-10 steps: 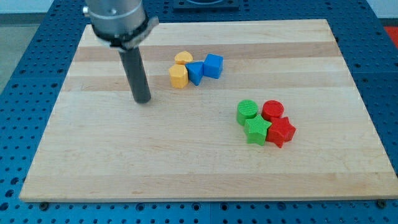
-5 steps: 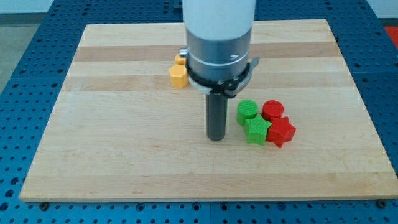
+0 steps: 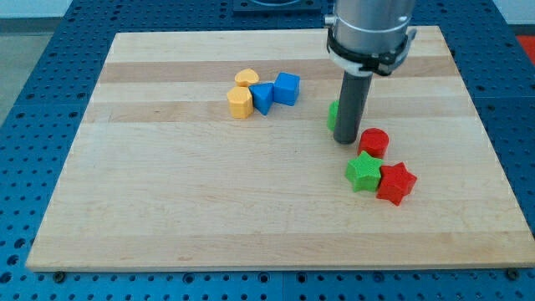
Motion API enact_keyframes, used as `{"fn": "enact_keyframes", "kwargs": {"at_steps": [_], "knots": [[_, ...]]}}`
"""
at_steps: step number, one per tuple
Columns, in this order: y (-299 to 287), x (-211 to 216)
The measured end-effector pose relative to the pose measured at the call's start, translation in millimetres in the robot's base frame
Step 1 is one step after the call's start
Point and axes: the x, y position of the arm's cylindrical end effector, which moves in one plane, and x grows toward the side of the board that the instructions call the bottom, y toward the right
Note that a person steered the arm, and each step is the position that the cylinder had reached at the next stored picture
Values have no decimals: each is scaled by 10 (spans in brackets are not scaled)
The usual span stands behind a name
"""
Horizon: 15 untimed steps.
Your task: Move the green circle to the top of the right corner of the board
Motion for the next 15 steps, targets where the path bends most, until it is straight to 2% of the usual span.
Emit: {"fn": "enact_keyframes", "kwargs": {"at_steps": [1,3,6,9,12,15], "knots": [[-1,-240],[-262,-376],[-227,-1000],[572,-1097],[919,-1413],[1254,-1393]]}}
